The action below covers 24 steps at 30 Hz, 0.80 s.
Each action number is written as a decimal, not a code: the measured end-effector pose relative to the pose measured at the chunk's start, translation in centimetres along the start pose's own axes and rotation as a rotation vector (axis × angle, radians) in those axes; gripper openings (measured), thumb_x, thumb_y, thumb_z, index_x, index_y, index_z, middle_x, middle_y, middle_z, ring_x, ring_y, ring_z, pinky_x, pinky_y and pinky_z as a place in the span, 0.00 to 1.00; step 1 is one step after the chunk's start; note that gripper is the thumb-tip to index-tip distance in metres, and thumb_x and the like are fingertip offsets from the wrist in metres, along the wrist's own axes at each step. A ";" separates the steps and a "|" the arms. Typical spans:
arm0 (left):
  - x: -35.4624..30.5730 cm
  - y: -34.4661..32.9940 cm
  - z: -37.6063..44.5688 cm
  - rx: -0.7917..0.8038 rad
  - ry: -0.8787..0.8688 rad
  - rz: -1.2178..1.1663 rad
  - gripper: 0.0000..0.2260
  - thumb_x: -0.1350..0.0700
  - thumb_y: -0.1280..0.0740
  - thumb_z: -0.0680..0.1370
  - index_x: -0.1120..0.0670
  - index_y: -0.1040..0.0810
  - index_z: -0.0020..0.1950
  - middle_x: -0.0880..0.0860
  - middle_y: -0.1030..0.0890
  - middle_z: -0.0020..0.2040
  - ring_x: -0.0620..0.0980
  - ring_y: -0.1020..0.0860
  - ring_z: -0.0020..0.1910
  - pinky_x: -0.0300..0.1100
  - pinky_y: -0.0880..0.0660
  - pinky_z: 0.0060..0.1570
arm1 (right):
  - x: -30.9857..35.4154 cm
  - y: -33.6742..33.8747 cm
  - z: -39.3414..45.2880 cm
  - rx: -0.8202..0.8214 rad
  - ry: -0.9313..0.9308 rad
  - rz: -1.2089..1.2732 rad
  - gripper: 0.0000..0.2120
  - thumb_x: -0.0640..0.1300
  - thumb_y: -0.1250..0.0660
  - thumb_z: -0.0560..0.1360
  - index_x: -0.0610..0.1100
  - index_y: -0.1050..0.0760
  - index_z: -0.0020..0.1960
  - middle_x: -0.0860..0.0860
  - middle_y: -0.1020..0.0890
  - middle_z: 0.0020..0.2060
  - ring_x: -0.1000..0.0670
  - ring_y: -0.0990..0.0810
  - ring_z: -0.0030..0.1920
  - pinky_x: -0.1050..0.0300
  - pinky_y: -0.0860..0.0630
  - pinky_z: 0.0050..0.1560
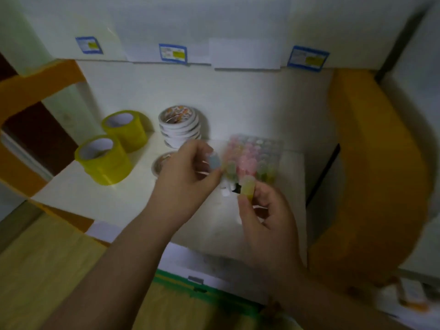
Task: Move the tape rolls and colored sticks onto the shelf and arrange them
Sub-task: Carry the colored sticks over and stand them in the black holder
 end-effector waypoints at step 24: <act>2.3 -8.0 3.6 0.149 -1.017 0.204 0.04 0.60 0.31 0.75 0.61 0.22 0.43 0.58 0.19 0.50 0.55 0.26 0.49 0.46 0.30 0.51 | -1.6 1.4 -0.9 -0.423 0.099 -0.264 0.08 0.44 0.32 0.80 0.56 0.28 0.49 0.49 0.24 0.44 0.55 0.23 0.47 0.67 0.27 0.45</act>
Point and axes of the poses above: each hand's wrist, its own z-axis towards the middle knuckle, its own y-axis out of the back of the hand, x = y × z, the point moved 7 cm from there along z, towards the middle knuckle
